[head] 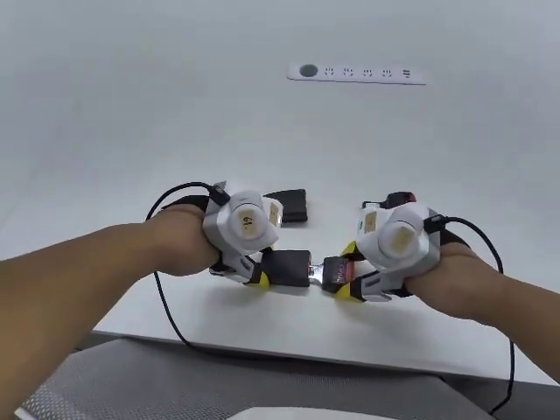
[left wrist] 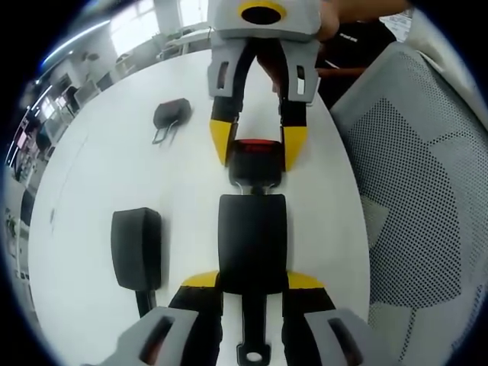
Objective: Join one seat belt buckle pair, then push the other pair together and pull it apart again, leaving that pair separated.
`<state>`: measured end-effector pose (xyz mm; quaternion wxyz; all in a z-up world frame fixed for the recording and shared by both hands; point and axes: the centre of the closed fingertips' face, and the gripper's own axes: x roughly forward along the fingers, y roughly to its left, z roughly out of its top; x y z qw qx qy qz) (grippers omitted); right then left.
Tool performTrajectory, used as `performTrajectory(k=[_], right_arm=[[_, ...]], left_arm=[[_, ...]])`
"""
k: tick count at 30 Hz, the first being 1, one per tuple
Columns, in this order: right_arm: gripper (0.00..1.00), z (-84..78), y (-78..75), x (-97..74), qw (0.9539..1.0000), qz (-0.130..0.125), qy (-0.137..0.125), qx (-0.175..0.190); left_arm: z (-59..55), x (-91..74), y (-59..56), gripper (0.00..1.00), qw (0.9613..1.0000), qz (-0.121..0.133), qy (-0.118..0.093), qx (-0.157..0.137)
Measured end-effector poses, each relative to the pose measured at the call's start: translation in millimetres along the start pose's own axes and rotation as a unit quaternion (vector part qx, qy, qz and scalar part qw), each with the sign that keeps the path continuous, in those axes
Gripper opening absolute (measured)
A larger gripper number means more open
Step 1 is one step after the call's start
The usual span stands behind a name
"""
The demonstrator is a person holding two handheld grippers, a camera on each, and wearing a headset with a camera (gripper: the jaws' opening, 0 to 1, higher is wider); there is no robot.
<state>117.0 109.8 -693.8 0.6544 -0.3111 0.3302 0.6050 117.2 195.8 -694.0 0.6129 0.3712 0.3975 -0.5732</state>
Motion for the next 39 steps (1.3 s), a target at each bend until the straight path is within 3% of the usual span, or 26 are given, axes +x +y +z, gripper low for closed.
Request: performTrajectory(k=[11, 12, 13, 20, 24, 28, 39], right_arm=[[0.31, 8.7, -0.3, 6.5, 1.0000, -0.004, 0.008, 0.000], [0.31, 5.4, 4.6, 5.5, 0.9996, 0.004, 0.027, 0.002], [0.31, 10.7, 4.6, 5.8, 0.9999, -0.001, 0.015, 0.003], [0.31, 8.0, 5.7, 2.4, 0.9998, -0.005, 0.017, 0.009], [0.31, 9.6, 4.7, 0.0, 0.9997, -0.012, 0.014, -0.015], [0.31, 8.7, 2.7, 0.2, 0.9997, -0.014, 0.017, -0.008], [0.30, 7.3, 0.1, 1.7, 0.9998, -0.011, 0.016, 0.004]], left_arm=[[2.0, -0.4, -0.9, 0.29, 1.0000, -0.001, 0.005, 0.004], [-0.2, -0.5, 0.4, 0.29, 1.0000, 0.000, 0.008, 0.004], [0.1, -0.1, 0.9, 0.29, 1.0000, 0.000, 0.004, 0.003], [1.0, 0.2, -0.5, 0.29, 1.0000, 0.003, 0.003, -0.002], [-3.7, -0.5, -1.1, 0.29, 1.0000, 0.006, -0.001, -0.008], [-3.9, -0.4, -1.9, 0.28, 0.9998, 0.007, -0.005, -0.016], [-3.4, -0.9, -1.3, 0.28, 0.9993, 0.011, 0.004, -0.036]])
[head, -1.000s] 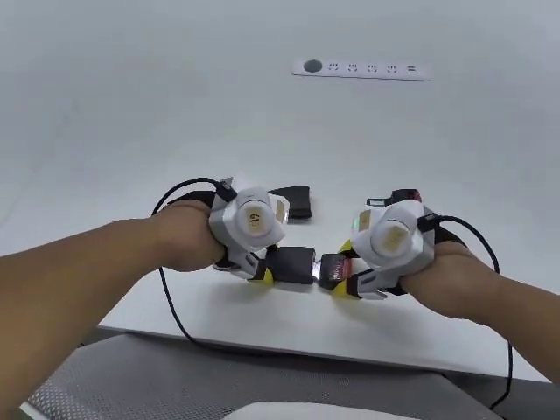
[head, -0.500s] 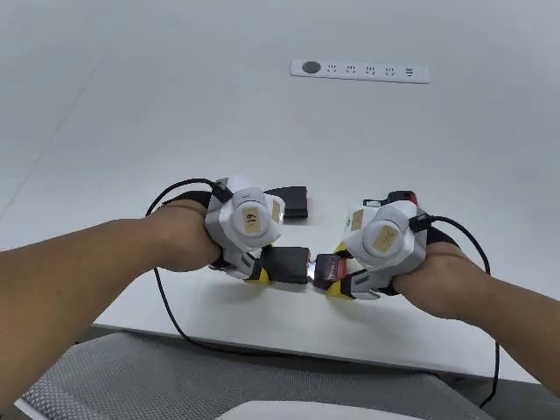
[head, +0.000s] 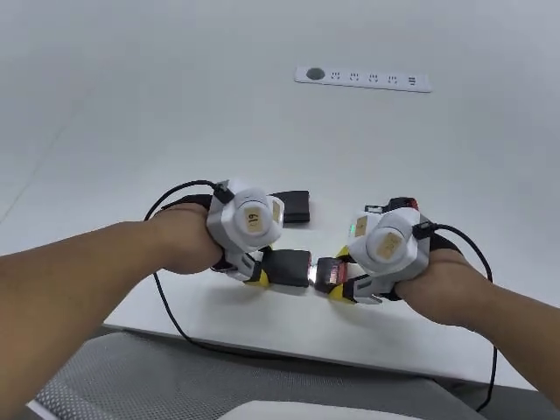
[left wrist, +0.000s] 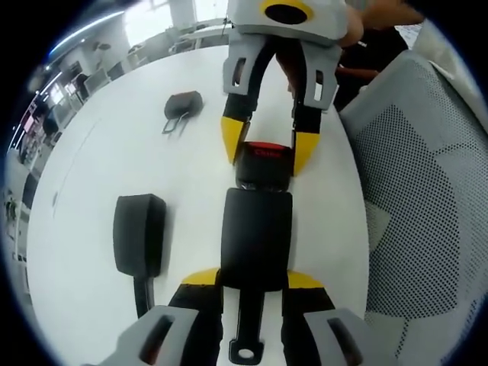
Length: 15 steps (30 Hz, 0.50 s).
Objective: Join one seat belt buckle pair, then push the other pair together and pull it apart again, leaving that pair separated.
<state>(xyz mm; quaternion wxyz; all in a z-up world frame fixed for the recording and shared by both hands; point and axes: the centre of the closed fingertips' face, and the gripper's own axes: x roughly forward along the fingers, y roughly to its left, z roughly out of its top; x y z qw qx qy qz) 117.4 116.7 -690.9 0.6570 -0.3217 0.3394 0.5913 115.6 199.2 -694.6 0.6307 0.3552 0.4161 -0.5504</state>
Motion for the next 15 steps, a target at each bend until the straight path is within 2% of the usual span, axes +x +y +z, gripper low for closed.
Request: performTrajectory(k=[15], right_arm=[[0.31, -3.0, -2.6, 2.0, 1.0000, 0.002, -0.003, 0.004]], left_arm=[[-1.0, -0.3, 1.5, 0.29, 0.9999, -0.003, 0.010, 0.007]])
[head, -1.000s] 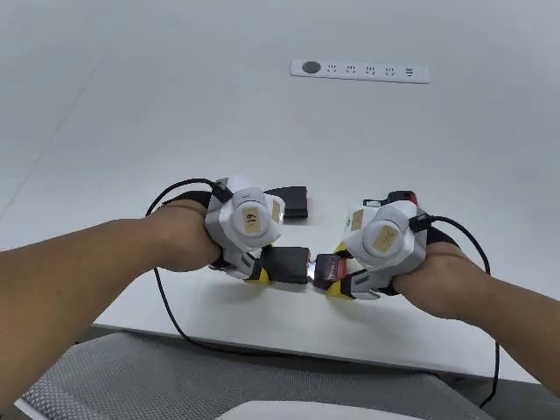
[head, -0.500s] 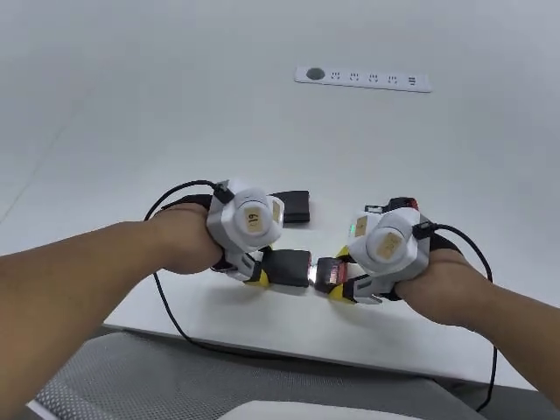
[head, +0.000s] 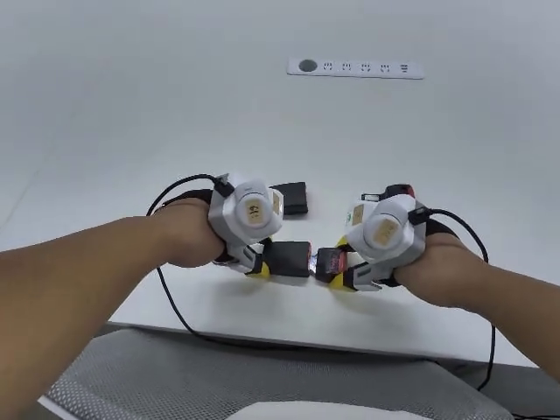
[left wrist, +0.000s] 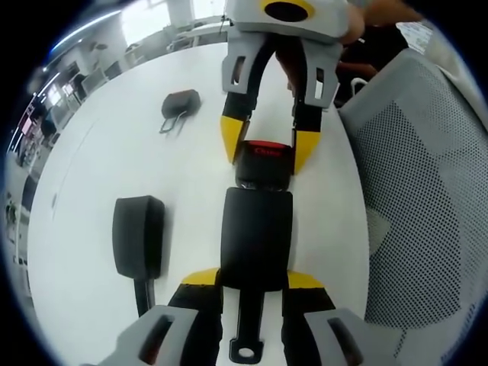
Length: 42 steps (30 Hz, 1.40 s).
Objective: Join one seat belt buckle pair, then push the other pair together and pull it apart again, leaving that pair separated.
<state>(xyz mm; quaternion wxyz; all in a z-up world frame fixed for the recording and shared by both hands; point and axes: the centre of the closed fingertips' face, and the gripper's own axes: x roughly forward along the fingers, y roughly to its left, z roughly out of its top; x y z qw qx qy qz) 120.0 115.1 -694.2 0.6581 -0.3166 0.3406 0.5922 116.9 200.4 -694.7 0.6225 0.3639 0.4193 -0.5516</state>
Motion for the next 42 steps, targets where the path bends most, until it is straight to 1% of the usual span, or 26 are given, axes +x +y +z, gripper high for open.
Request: performTrajectory(k=[4, 7, 9, 11, 14, 18, 21, 24, 30, 34, 37, 38, 41, 42], right_arm=[[0.31, 0.8, 0.8, -0.5, 1.0000, 0.003, 0.002, -0.002], [0.31, 0.0, 0.2, 0.0, 1.0000, 0.006, 0.001, -0.003], [0.31, -0.3, 0.6, 0.0, 1.0000, 0.006, 0.001, -0.005], [0.31, -0.8, 1.6, -0.7, 1.0000, 0.006, 0.002, -0.005], [0.31, -1.0, 2.3, -1.0, 1.0000, 0.007, 0.002, -0.001], [0.31, -1.7, 3.2, -0.7, 1.0000, 0.006, 0.005, 0.001], [0.31, -1.8, 3.2, -1.1, 1.0000, 0.005, 0.005, 0.001], [0.32, -1.4, 3.2, -1.9, 1.0000, 0.007, -0.002, 0.002], [0.33, 0.4, 3.4, -0.2, 1.0000, 0.002, 0.003, -0.002], [0.33, 0.2, 3.3, 0.5, 1.0000, 0.002, 0.004, 0.005], [0.34, 0.6, 4.0, 0.1, 1.0000, -0.001, 0.007, -0.004], [0.34, 1.0, 3.0, -0.6, 0.9999, -0.003, 0.004, -0.014], [0.35, -0.3, 2.5, -1.9, 1.0000, -0.003, 0.000, -0.006], [0.37, -0.9, 2.5, -2.9, 1.0000, -0.004, -0.003, -0.004]], left_arm=[[-0.4, 0.4, 0.6, 0.29, 1.0000, 0.000, -0.002, -0.001], [-0.5, 1.2, 0.9, 0.29, 1.0000, -0.003, 0.007, 0.001], [-0.2, 1.1, 0.8, 0.29, 0.9999, -0.003, 0.009, 0.005], [0.5, 0.7, -0.2, 0.29, 1.0000, -0.005, 0.004, 0.006], [0.1, 0.4, -0.8, 0.29, 0.9999, -0.004, -0.010, 0.001], [0.6, 0.7, 0.2, 0.29, 0.9999, -0.007, -0.014, 0.001], [0.5, 1.0, 0.4, 0.29, 0.9999, -0.007, -0.012, 0.003], [1.0, 0.3, -0.5, 0.29, 1.0000, -0.002, -0.005, 0.004], [0.5, -0.9, 0.5, 0.30, 1.0000, 0.000, 0.000, 0.003], [0.7, -0.3, 1.5, 0.31, 1.0000, -0.001, 0.000, -0.002], [1.1, -0.4, 2.0, 0.32, 1.0000, -0.002, 0.002, -0.008], [1.1, -0.5, 2.3, 0.32, 1.0000, -0.001, 0.001, -0.010], [2.4, -1.1, 0.6, 0.34, 0.9998, -0.001, -0.006, -0.021], [3.1, -1.5, -1.2, 0.36, 0.9995, -0.003, -0.010, -0.028]])
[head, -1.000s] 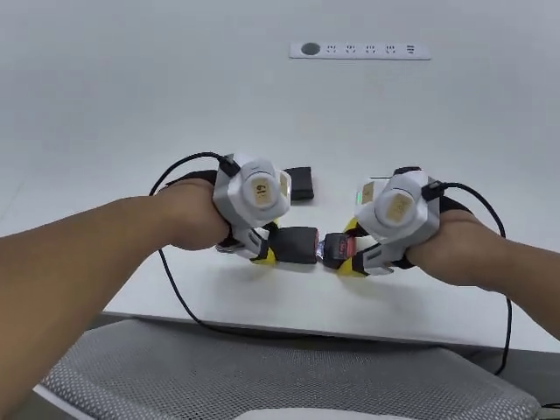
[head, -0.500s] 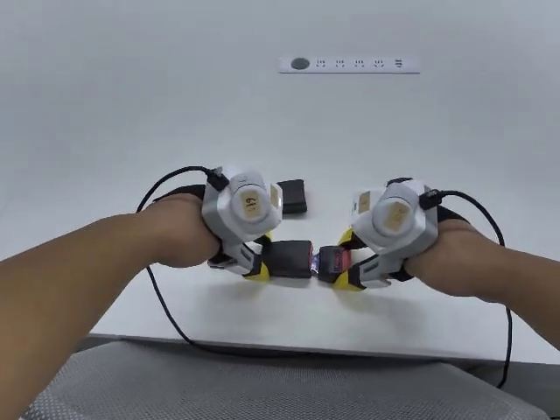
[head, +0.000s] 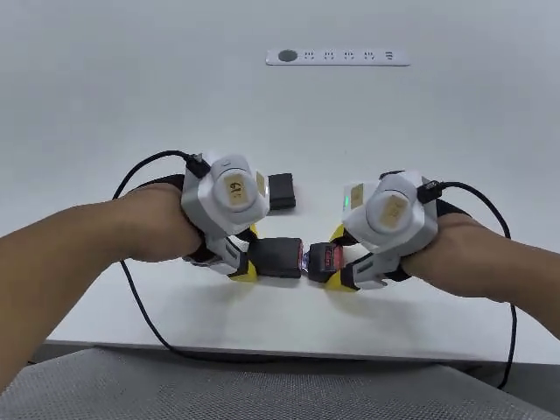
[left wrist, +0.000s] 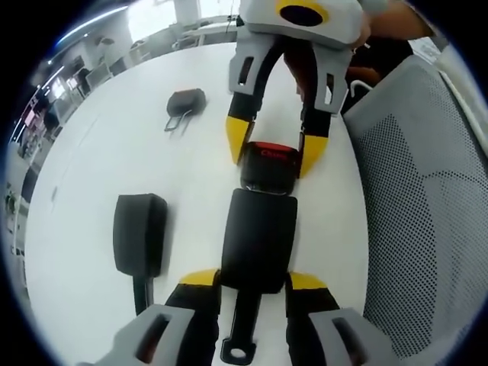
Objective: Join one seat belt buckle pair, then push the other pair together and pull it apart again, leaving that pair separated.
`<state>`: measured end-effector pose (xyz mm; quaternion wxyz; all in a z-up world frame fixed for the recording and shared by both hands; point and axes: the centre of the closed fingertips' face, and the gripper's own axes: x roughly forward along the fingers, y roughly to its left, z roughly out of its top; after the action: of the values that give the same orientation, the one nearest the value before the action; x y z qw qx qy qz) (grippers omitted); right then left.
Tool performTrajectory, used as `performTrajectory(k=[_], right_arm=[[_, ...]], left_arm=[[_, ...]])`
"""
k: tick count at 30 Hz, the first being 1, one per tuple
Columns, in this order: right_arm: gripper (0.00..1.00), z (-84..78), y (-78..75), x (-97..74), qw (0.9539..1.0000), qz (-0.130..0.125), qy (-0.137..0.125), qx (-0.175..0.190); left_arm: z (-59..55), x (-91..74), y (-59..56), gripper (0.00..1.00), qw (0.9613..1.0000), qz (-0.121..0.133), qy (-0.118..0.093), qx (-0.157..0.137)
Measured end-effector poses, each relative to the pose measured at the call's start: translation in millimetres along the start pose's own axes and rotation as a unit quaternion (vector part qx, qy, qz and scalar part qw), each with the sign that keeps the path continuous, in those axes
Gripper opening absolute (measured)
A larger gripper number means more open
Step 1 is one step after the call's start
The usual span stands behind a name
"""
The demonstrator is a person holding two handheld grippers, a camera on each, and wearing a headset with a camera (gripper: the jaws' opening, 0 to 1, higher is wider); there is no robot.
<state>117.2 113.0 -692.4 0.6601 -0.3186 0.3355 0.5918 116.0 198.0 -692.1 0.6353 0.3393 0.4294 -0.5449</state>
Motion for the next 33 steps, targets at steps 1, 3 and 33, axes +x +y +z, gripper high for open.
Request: performTrajectory(k=[1, 3, 33], right_arm=[[0.39, -0.3, -0.1, -0.9, 1.0000, -0.002, -0.003, 0.002], [0.41, 0.8, 1.0, -4.4, 0.9999, -0.002, -0.014, 0.006], [0.37, -25.3, -97.5, -65.5, 0.9933, -0.070, -0.085, 0.035]], left_arm=[[-0.1, -1.0, 1.4, 0.39, 1.0000, 0.006, -0.002, -0.002], [3.2, -5.2, 1.1, 0.40, 0.9998, 0.008, -0.015, -0.013], [44.1, -35.5, 91.3, 0.44, 0.9901, 0.055, -0.128, -0.018]])
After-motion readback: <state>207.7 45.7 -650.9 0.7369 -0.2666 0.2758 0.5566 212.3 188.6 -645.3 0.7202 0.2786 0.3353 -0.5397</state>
